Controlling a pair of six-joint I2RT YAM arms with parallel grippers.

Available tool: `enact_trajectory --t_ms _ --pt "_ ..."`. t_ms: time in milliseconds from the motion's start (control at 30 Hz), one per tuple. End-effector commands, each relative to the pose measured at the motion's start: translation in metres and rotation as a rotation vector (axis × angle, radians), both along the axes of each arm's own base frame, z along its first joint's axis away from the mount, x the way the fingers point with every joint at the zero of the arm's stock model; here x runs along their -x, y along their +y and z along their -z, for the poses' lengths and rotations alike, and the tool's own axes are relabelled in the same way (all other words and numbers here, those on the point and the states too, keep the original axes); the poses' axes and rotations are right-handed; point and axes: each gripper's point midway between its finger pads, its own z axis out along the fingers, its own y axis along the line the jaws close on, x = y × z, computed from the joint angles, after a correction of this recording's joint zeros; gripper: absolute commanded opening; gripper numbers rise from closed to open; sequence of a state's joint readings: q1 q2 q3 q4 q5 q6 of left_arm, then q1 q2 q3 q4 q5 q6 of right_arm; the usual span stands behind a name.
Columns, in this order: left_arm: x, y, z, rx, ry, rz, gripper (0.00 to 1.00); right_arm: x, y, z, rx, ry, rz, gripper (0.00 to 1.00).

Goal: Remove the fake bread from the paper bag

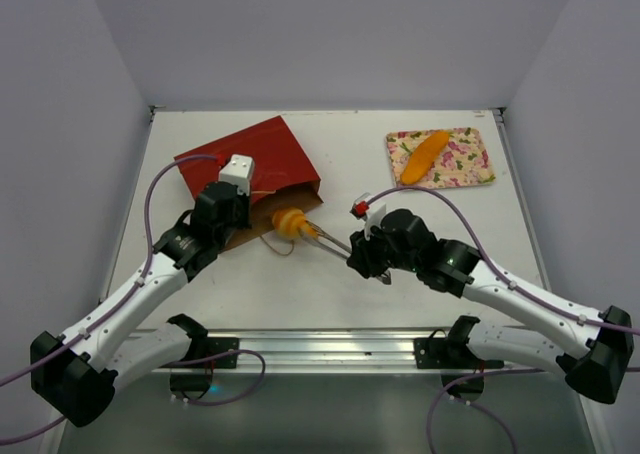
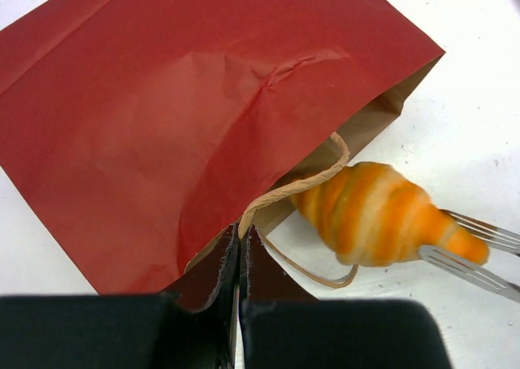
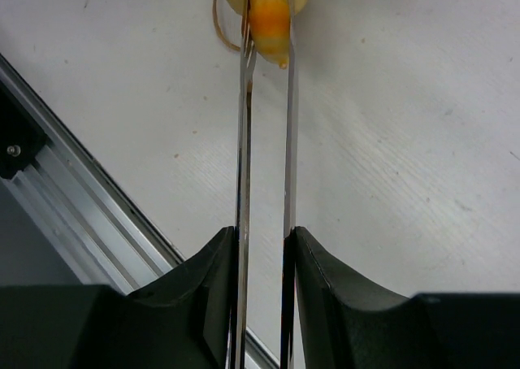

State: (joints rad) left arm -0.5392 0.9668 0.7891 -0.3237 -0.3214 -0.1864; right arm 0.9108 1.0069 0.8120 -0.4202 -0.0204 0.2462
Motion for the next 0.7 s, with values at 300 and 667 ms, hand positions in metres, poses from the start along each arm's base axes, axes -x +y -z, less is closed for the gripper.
enact_trajectory --t_ms 300,667 --pt "-0.005 0.005 -0.014 0.032 -0.026 -0.035 0.00 0.005 -0.064 -0.032 -0.019 -0.012 0.308 0.29" --pt "-0.005 0.005 -0.016 0.040 -0.029 -0.030 0.00 -0.007 -0.111 -0.040 0.072 -0.061 0.542 0.28"
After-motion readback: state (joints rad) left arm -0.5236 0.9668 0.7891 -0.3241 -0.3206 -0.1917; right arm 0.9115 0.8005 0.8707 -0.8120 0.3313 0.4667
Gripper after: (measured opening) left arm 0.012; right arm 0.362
